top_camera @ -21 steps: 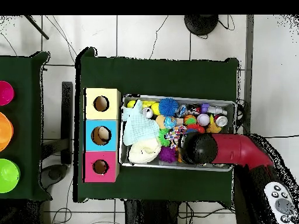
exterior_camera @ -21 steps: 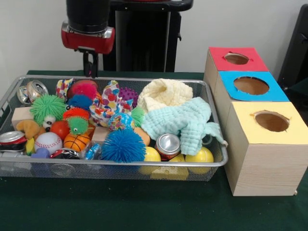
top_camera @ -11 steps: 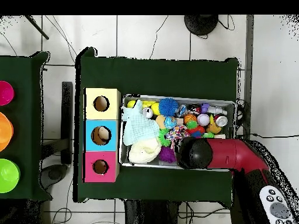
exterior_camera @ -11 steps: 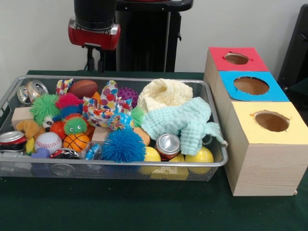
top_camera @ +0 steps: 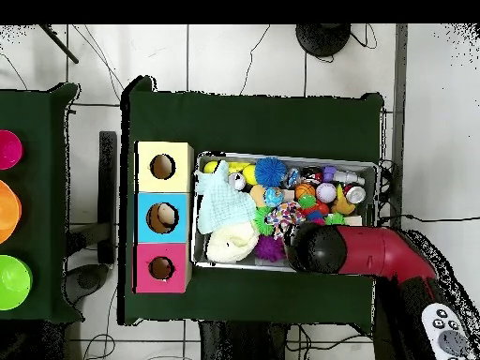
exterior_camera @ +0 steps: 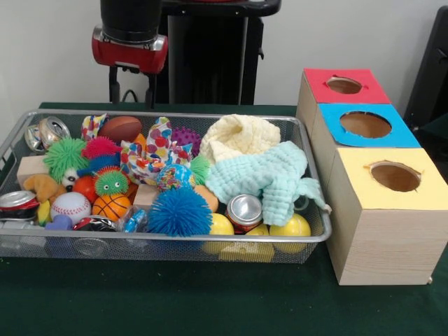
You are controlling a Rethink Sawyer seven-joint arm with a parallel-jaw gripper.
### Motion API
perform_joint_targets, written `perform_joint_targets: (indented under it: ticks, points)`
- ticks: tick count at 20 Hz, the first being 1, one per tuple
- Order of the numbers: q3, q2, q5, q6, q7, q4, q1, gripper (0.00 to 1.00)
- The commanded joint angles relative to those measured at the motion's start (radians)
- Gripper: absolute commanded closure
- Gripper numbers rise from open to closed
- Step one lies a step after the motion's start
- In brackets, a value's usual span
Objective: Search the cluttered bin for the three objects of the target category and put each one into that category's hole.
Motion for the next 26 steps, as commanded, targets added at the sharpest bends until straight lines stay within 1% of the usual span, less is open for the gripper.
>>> perform_joint_targets:
  ticks: [1,6,10,13,19,26]
  points:
    - [0.010,0.085,0.022,-0.012,0.043,-0.034,-0.031,0.00]
    - [0.041,0.151,0.006,0.031,-0.040,-0.145,-0.059,0.00]
    - [0.072,0.240,-0.011,0.056,-0.114,-0.254,-0.087,0.00]
    - [0.087,0.287,-0.016,0.078,-0.151,-0.312,-0.100,0.00]
    - [0.097,0.307,-0.023,0.099,-0.179,-0.357,-0.111,0.00]
    - [0.102,0.320,-0.026,0.094,-0.182,-0.362,-0.119,0.00]
